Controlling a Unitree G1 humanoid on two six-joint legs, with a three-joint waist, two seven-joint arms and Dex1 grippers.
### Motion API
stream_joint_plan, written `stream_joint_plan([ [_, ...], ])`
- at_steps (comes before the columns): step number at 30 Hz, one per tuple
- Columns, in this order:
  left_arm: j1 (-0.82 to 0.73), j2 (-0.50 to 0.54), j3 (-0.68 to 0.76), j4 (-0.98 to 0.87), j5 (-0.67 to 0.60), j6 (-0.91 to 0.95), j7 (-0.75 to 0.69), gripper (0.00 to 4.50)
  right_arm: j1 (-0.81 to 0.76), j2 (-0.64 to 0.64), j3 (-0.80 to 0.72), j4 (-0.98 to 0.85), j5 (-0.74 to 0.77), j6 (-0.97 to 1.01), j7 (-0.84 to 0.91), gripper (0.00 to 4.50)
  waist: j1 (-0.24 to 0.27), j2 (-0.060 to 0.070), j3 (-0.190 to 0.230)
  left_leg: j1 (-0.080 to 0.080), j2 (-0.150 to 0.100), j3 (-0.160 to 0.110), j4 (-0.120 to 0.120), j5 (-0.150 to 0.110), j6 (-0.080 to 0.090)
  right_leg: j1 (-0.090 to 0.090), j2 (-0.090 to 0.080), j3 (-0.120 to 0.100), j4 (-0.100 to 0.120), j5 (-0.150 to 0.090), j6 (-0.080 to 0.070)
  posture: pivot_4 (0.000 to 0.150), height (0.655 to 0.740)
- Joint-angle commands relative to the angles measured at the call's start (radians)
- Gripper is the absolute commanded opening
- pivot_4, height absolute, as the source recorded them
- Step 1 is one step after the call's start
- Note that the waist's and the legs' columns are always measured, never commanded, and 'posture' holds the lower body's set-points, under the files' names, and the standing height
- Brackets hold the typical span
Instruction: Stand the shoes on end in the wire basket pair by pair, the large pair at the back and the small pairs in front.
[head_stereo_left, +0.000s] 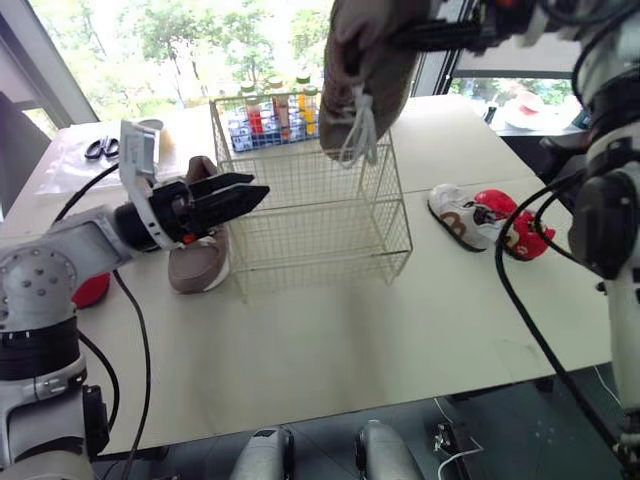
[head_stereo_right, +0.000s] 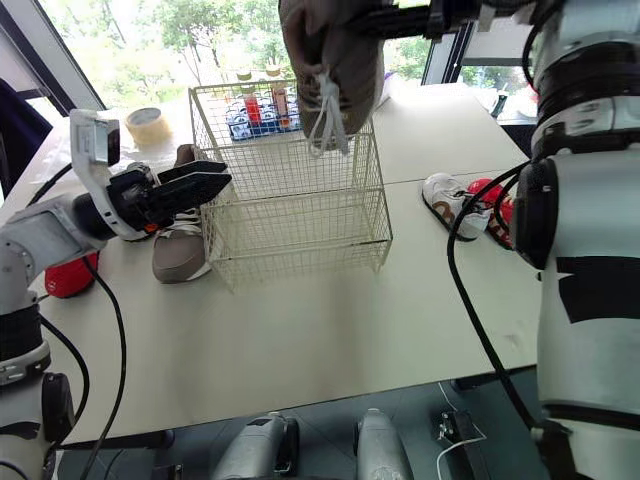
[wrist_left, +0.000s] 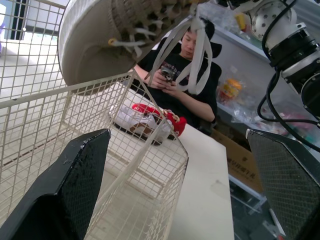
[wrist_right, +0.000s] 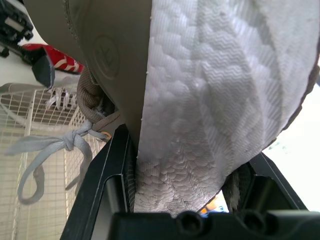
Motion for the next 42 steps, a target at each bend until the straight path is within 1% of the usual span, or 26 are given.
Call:
stream_joint_plan([
  [1, 0.003, 0.000, 0.040, -0.046, -0.035, -0.020, 0.016, 4.49, 0.007, -0.004, 0.000, 0.013, -0.049, -0.013, 0.008, 1.80, 0.001, 0.000, 0.000, 0.000, 0.000, 0.000, 0.000, 0.000, 0.000, 0.000, 0.000, 0.000, 0.000, 0.000, 0.000, 0.150, 0.7400],
  [10, 0.016, -0.002, 0.043, -0.073, -0.051, -0.030, 0.049, 4.49, 0.046, 0.024, 0.003, 0.035, -0.119, -0.035, -0.036, 1.80, 0.005, 0.000, 0.000, 0.000, 0.000, -0.001, 0.001, 0.000, 0.000, 0.001, 0.000, -0.001, 0.000, 0.000, 0.000, 0.150, 0.7400],
  [12, 0.016, -0.004, 0.041, -0.079, -0.055, -0.031, 0.058, 4.50, 0.058, 0.031, 0.001, 0.036, -0.133, -0.045, -0.052, 2.87, 0.006, 0.000, 0.000, 0.000, 0.000, -0.001, 0.001, 0.000, 0.000, 0.001, 0.000, -0.001, 0.000, 0.000, 0.000, 0.150, 0.7400],
  [13, 0.017, -0.004, 0.042, -0.085, -0.059, -0.029, 0.063, 4.50, 0.064, 0.032, 0.002, 0.033, -0.144, -0.056, -0.066, 3.19, 0.004, 0.000, 0.000, 0.000, 0.000, -0.001, 0.001, 0.000, 0.000, 0.001, 0.000, -0.001, 0.000, 0.000, 0.000, 0.150, 0.7400],
  [15, 0.019, -0.003, 0.044, -0.092, -0.068, -0.026, 0.072, 4.50, 0.070, 0.028, 0.009, 0.026, -0.167, -0.074, -0.082, 4.22, 0.000, 0.000, 0.000, 0.000, 0.000, -0.001, 0.001, 0.000, 0.000, 0.001, 0.000, -0.001, 0.000, 0.000, 0.000, 0.150, 0.7400],
  [16, 0.021, -0.002, 0.046, -0.095, -0.073, -0.025, 0.075, 4.50, 0.071, 0.024, 0.012, 0.022, -0.178, -0.079, -0.086, 4.44, -0.003, 0.000, 0.000, 0.000, 0.000, -0.001, 0.001, 0.000, 0.000, 0.001, 0.000, -0.001, 0.000, 0.000, 0.000, 0.150, 0.7400],
  [21, 0.024, 0.000, 0.038, -0.102, -0.086, -0.026, 0.089, 4.50, 0.065, 0.006, -0.007, 0.000, -0.176, -0.082, -0.078, 4.44, -0.008, 0.000, 0.000, 0.000, 0.000, -0.001, -0.001, 0.000, -0.001, -0.001, 0.001, -0.001, 0.000, 0.000, 0.000, 0.150, 0.7400],
  [26, 0.010, -0.008, 0.016, -0.094, -0.083, -0.028, 0.089, 4.50, 0.063, -0.034, 0.012, -0.035, -0.214, -0.099, -0.149, 4.44, -0.005, 0.000, 0.000, 0.000, 0.000, 0.000, 0.000, 0.000, -0.001, -0.001, 0.001, 0.000, 0.000, 0.000, 0.000, 0.150, 0.7400],
  [29, 0.005, -0.008, 0.008, -0.088, -0.071, -0.031, 0.085, 4.50, 0.077, -0.069, 0.008, -0.073, -0.215, -0.094, -0.144, 4.44, -0.004, 0.000, 0.000, 0.000, 0.000, 0.000, 0.000, 0.000, -0.001, 0.000, 0.001, 0.000, 0.000, 0.000, 0.000, 0.150, 0.7400],
  [32, -0.007, 0.008, 0.008, -0.069, -0.045, -0.042, 0.072, 4.50, 0.113, -0.112, -0.006, -0.148, -0.187, -0.072, -0.093, 4.44, -0.003, 0.000, 0.000, 0.000, 0.000, 0.000, 0.000, 0.000, -0.001, 0.000, 0.001, 0.000, 0.000, 0.000, 0.000, 0.150, 0.7400],
  [34, -0.021, 0.028, 0.012, -0.048, -0.020, -0.052, 0.060, 4.50, 0.160, -0.137, -0.025, -0.242, -0.151, -0.024, -0.067, 4.44, -0.004, 0.000, 0.000, 0.000, 0.000, 0.000, 0.000, 0.000, -0.001, 0.000, 0.001, 0.000, 0.000, 0.000, 0.000, 0.150, 0.7400],
  [37, -0.068, 0.073, 0.002, 0.009, 0.097, -0.112, 0.061, 4.50, 0.361, -0.171, -0.084, -0.629, -0.002, 0.207, -0.003, 4.44, -0.003, 0.000, 0.000, 0.000, 0.001, 0.000, 0.000, 0.000, -0.001, 0.000, 0.001, -0.001, 0.001, 0.000, 0.000, 0.150, 0.7400],
  [38, -0.106, 0.090, -0.015, 0.063, 0.184, -0.158, 0.099, 4.50, 0.452, -0.175, -0.108, -0.818, 0.068, 0.318, -0.017, 4.44, -0.003, 0.000, 0.000, 0.000, 0.001, -0.001, 0.000, 0.000, -0.001, 0.000, 0.001, -0.001, 0.000, 0.000, 0.000, 0.150, 0.7400],
  [39, -0.132, 0.100, -0.028, 0.102, 0.245, -0.190, 0.124, 4.50, 0.513, -0.177, -0.126, -0.950, 0.113, 0.399, -0.037, 4.44, -0.002, 0.000, 0.000, 0.000, 0.001, -0.001, 0.000, 0.000, -0.001, 0.000, 0.001, -0.001, 0.001, 0.000, 0.000, 0.150, 0.7400],
  [41, -0.187, 0.112, -0.049, 0.187, 0.338, -0.218, 0.172, 4.50, 0.609, -0.179, -0.145, -1.161, 0.184, 0.537, -0.086, 4.44, -0.002, 0.000, 0.000, 0.000, 0.001, -0.001, 0.001, 0.000, -0.001, 0.000, 0.001, -0.001, 0.002, 0.000, 0.000, 0.150, 0.7400],
  [42, -0.236, 0.118, -0.073, 0.263, 0.403, -0.239, 0.203, 4.50, 0.661, -0.167, -0.145, -1.267, 0.210, 0.592, -0.124, 4.44, -0.003, 0.001, 0.000, 0.000, 0.000, 0.000, 0.001, 0.000, -0.001, -0.001, 0.001, -0.001, 0.003, 0.000, 0.000, 0.150, 0.7400],
])
